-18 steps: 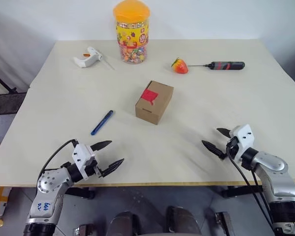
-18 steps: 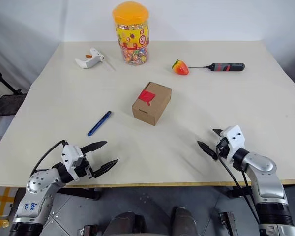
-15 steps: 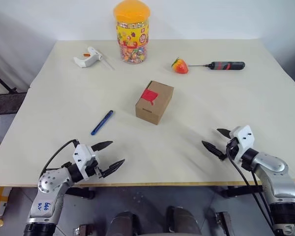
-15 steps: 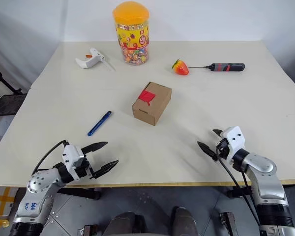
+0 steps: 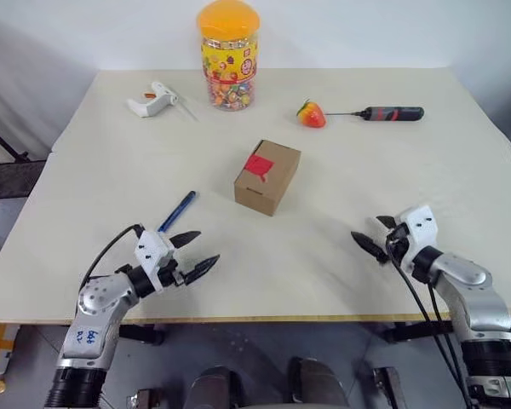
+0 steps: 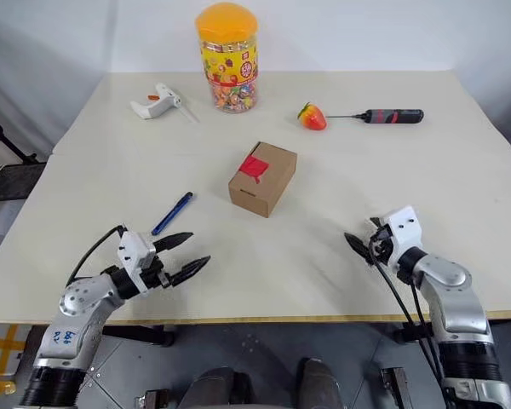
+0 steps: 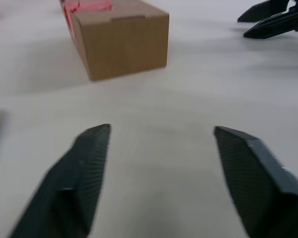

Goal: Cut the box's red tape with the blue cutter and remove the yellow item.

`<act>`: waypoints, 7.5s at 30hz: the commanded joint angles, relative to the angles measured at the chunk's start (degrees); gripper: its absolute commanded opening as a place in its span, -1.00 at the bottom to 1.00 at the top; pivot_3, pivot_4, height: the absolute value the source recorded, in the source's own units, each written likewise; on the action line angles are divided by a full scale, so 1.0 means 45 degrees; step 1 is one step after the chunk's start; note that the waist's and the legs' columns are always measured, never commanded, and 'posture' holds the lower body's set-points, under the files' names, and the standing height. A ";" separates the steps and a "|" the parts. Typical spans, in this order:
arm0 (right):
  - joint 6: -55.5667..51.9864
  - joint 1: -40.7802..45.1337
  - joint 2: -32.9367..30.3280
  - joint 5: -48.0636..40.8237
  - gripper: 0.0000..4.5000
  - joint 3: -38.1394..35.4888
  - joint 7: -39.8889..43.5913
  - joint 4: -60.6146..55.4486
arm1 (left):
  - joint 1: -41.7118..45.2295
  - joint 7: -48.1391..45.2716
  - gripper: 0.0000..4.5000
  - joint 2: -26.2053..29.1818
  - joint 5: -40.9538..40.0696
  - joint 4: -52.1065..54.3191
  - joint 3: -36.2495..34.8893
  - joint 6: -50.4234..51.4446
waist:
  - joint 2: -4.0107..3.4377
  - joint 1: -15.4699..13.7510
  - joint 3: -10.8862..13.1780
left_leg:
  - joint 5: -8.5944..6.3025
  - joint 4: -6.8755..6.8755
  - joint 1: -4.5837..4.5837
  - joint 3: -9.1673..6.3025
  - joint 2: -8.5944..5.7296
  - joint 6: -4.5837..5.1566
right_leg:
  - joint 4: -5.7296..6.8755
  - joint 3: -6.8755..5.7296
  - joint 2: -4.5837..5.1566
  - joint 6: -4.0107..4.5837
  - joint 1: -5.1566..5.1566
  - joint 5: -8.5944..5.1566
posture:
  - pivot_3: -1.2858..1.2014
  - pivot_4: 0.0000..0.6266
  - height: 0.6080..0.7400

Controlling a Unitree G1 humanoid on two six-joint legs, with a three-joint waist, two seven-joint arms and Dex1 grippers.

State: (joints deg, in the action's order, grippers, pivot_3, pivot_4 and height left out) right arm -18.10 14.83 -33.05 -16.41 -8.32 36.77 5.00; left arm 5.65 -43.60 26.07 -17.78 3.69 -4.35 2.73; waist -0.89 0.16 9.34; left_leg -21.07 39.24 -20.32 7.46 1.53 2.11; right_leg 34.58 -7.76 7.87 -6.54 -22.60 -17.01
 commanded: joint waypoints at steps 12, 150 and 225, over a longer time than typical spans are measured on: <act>-0.0485 0.2663 0.1074 0.0440 -0.99 0.0638 -0.0516 0.1385 | 0.3991 0.1776 -0.98 -0.1152 0.1438 -0.4050 0.0153 -0.1417 | 0.0031 0.0013 0.0019 | 0.0010 0.0034 -0.0020 0.0002 0.0003 0.0003 | 0.0019 0.0003 -0.0027 -0.0015 -0.0009 0.0008 | 0.03 -0.52 1.00; -0.5358 0.0249 -0.5551 0.1931 -0.99 0.0622 0.3441 -0.4275 | 0.6959 -0.1454 -0.98 -0.1044 0.0876 -0.4864 0.0556 0.0376 | 0.0194 -0.0361 0.0172 | 0.0012 0.0331 -0.0273 -0.0058 0.0006 0.0001 | 0.0192 0.0005 -0.0030 -0.0031 -0.0184 0.0015 | 0.03 -0.52 1.00; -0.3404 0.2017 -0.3054 -0.1552 1.00 -0.0807 0.2754 -0.3661 | 0.5864 -0.3268 -0.35 0.3725 0.1906 -0.7249 0.1148 0.4155 | 0.0203 -0.0027 0.0183 | 0.0007 0.0254 -0.0182 0.0092 0.0028 -0.0012 | 0.0237 0.0096 -0.0043 -0.0017 -0.0230 0.0007 | 0.03 -0.52 1.00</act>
State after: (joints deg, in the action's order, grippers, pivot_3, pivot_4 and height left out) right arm -33.88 22.99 -45.88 -22.82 -11.17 49.25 -10.65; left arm 34.79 -56.59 42.93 -9.99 -28.49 -1.21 19.39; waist 0.02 0.04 10.16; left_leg -21.04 40.39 -21.14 7.87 1.65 2.05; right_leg 35.65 -7.33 7.68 -6.61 -23.64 -16.98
